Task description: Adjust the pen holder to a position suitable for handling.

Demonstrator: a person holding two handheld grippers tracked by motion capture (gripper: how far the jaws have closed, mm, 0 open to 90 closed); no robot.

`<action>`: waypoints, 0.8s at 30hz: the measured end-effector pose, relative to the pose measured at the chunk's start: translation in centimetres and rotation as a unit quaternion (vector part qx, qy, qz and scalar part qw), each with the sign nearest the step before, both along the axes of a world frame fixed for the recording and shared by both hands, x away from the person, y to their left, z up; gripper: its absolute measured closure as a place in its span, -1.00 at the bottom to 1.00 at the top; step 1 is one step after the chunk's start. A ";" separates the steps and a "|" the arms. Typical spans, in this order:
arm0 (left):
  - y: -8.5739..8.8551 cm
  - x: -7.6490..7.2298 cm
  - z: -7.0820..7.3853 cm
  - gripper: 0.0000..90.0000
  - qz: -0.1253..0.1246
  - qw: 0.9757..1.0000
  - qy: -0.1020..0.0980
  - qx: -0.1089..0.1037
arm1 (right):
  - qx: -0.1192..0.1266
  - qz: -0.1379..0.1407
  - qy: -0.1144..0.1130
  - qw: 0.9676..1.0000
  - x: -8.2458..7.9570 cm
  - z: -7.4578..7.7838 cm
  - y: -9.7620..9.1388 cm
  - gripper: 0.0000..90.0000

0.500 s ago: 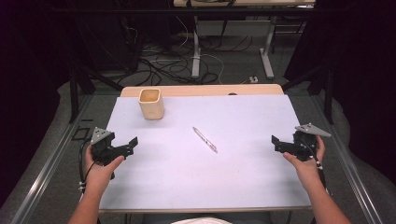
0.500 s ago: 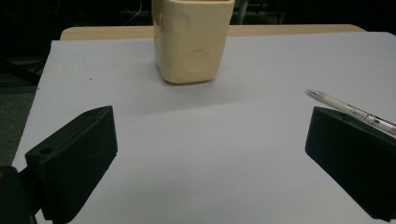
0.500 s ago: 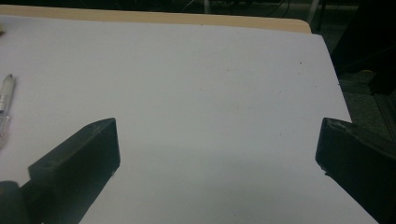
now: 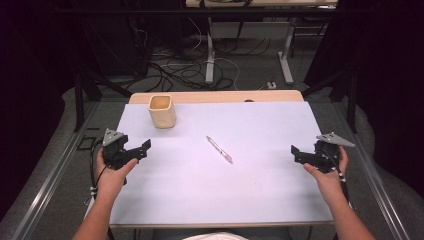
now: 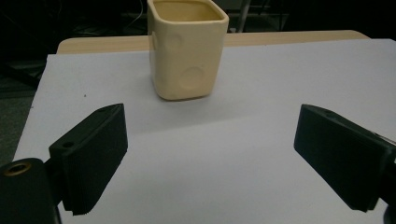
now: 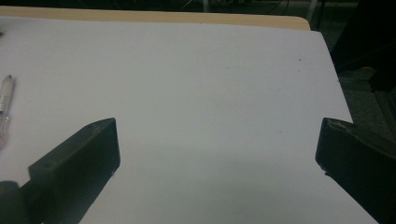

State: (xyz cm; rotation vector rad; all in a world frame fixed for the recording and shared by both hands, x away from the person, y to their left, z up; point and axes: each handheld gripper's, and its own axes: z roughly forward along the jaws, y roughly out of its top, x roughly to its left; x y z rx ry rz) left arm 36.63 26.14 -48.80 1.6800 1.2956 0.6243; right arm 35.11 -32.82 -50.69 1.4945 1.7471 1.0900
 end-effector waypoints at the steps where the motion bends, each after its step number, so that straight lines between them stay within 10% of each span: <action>1: -0.2 0.4 0.3 -0.78 0.002 1.000 0.004 -0.003 | 0.003 0.001 -0.001 1.000 0.0 0.0 0.1 -1.00; 24: -1.5 4.9 4.6 -0.65 0.001 1.000 0.004 0.019 | 0.003 0.007 0.002 1.000 -0.3 0.0 0.7 -1.00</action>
